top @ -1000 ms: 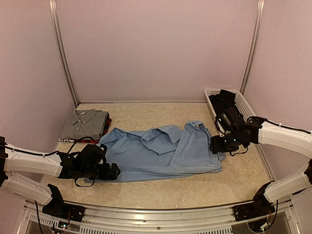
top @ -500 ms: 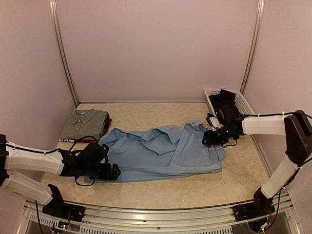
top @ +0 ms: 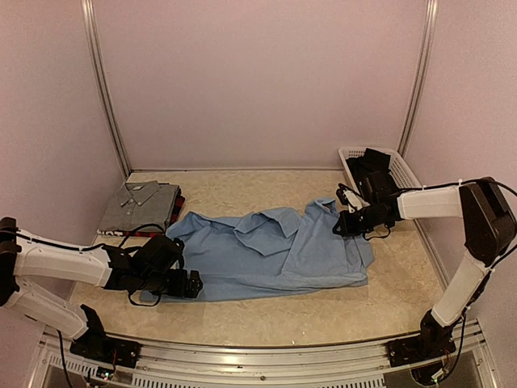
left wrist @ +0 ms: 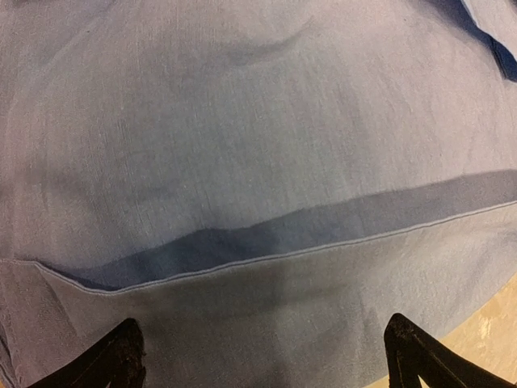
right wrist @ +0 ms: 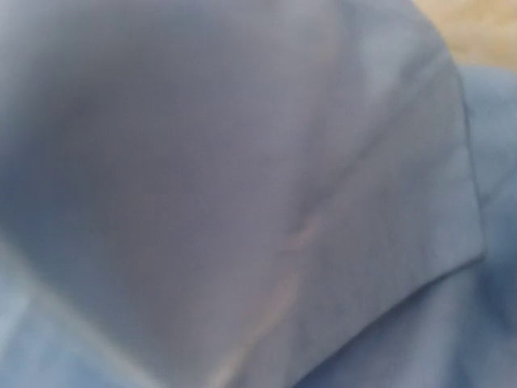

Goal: Fold and stack the long sleeve shirts
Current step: Smooth out the 1/3-folded shirt at the center of the board.

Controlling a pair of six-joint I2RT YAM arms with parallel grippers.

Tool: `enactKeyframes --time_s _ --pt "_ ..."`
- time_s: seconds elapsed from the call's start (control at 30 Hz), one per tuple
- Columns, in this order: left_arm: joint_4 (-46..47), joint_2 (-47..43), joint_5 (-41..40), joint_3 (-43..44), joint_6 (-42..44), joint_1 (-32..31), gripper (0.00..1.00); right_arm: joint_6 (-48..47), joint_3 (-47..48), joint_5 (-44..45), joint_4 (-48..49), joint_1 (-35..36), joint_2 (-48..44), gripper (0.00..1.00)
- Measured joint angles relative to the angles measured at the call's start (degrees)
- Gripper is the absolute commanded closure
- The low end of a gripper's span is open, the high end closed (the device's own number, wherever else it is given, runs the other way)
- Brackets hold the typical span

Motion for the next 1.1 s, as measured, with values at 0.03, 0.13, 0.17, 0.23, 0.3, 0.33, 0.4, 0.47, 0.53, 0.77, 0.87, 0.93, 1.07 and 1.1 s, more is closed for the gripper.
enactKeyframes --time_s 0.03,0.13,0.17,0.23,0.3,0.33,0.4,0.47,0.53,0.77,0.87,0.93,1.07,1.1 --pt "0.11 0.11 -0.02 0.02 0.02 0.0 0.01 -0.15 0.55 -0.31 -0.07 -0.17 0.35 1.0" --pt "0.42 0.35 -0.22 0.04 0.04 0.0 0.01 -1.07 2.91 -0.37 -1.25 -0.61 0.68 1.0" --pt "0.52 0.39 -0.28 0.04 0.04 0.0 0.01 -1.55 4.07 -0.31 -1.77 -0.68 0.68 1.0" --pt "0.72 0.52 -0.39 0.04 0.04 0.0 0.01 -2.4 6.21 -0.04 -2.4 -0.98 0.68 1.0" --pt "0.96 0.66 -0.42 0.04 0.04 0.0 0.01 -3.61 8.46 0.04 -3.06 -1.31 0.68 1.0" --pt "1.2 0.81 -0.46 0.04 0.09 0.0 0.01 -4.33 9.55 0.0 -3.45 -1.53 0.68 1.0" --pt "1.66 1.07 -0.59 0.04 0.13 0.0 0.01 -5.79 11.41 -0.28 -4.33 -1.92 0.68 1.0" --pt "2.14 1.29 -0.74 0.04 0.13 0.0 0.01 -7.56 12.81 -0.94 -4.81 -2.25 0.68 1.0" --pt "2.43 1.36 -0.76 0.04 0.13 0.0 0.01 -9.4 13.31 -1.92 -4.85 -2.36 0.68 1.0" --pt "3.08 1.64 -0.85 0.02 0.13 0.0 0.01 -13.84 13.44 -5.44 -4.52 -2.38 0.68 1.0" --pt "3.32 1.77 -0.87 0.02 0.15 0.0 0.01 -15.02 13.31 -5.51 -3.61 -2.38 0.68 0.98" --pt "3.52 1.88 -0.9 0.02 0.15 0.0 0.01 -15.56 13.16 -5.25 -2.86 -2.38 0.68 0.98" --pt "3.93 2.05 -0.96 0.02 0.15 0.0 0.01 -16.5 12.41 -3.72 -1.2 -2.38 0.66 0.97" --pt "3.98 2.05 -0.96 0.02 0.15 0.0 0.01 -16.72 12.31 -3.3 -0.79 -2.38 0.68 0.96"
